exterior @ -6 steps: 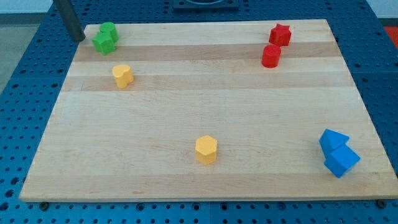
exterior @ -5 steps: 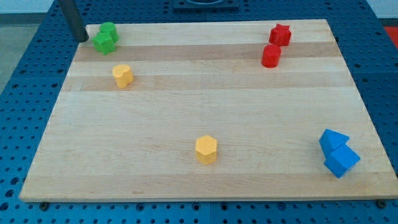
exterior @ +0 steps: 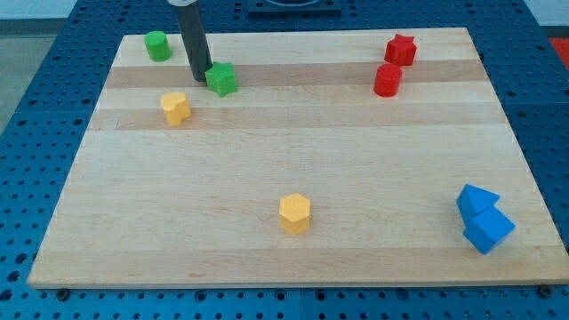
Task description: Move the blue cube towards the line of blocks
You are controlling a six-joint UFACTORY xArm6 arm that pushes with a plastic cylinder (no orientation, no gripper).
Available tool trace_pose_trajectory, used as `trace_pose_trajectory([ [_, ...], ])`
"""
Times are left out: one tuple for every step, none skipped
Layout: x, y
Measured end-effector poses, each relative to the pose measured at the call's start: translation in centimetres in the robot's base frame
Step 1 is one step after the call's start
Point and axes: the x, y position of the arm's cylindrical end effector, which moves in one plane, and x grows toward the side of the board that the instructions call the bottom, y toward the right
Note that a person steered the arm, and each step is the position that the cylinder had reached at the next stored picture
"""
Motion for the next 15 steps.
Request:
trace_pose_trajectory([
  [-0.3,-4.7],
  [-0.5,-11.1],
  [-2.8,-15.5],
  [-5.4,-15.6],
  [-10.1,-15.5],
  [-10.3,-14.2],
  [-9.9,-12.5],
  [-8.4,-11.1],
  [-7.0,-9.3],
  [-5.7,-7.1],
  [-4.4,-4.1],
  [-2.9,-0.7],
  [-1.8,1.5],
  [-0.8,0.9],
  [-0.2,0.0],
])
